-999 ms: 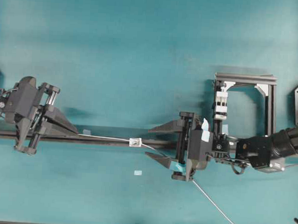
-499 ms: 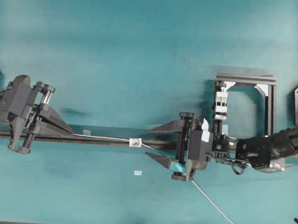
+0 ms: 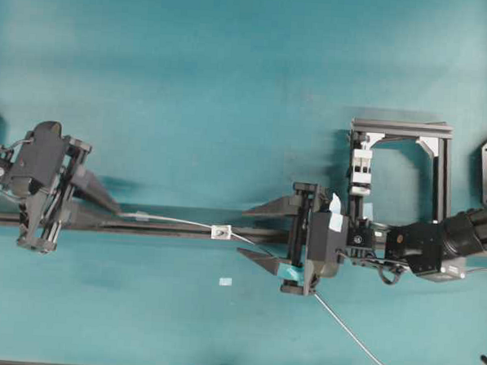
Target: Insert the wire through the hole in the metal fitting marked with a red label. (retake)
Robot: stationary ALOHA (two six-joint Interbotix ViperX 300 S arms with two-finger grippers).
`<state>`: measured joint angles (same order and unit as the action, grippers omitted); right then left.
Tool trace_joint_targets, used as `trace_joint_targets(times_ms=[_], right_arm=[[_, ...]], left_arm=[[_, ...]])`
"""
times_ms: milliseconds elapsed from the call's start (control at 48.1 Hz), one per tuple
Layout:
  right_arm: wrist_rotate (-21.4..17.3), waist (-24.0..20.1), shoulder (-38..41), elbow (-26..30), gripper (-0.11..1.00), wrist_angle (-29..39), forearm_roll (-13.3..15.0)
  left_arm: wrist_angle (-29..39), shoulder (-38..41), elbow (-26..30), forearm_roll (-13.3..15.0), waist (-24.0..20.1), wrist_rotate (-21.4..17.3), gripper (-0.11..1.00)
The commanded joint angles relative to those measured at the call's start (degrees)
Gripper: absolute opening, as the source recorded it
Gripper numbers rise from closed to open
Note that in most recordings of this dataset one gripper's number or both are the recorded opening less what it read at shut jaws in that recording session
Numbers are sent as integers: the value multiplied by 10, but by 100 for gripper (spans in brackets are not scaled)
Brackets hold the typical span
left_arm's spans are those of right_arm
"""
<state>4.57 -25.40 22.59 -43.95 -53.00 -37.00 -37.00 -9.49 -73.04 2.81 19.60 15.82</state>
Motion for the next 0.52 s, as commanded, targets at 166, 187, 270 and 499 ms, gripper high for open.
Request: trace_joint_targets(times_ms=[166, 187, 270, 499], right_arm=[[0, -2, -19, 6, 79, -3, 1], [0, -2, -18, 6, 79, -3, 1], [0, -2, -19, 6, 79, -3, 2], [0, -1, -41, -4, 79, 12, 2]], left_arm=[[2, -4, 4, 2, -5, 9, 45], [2, -4, 4, 2, -5, 9, 51], [2, -4, 4, 2, -7, 9, 77], [2, -11, 5, 2, -25, 5, 95]])
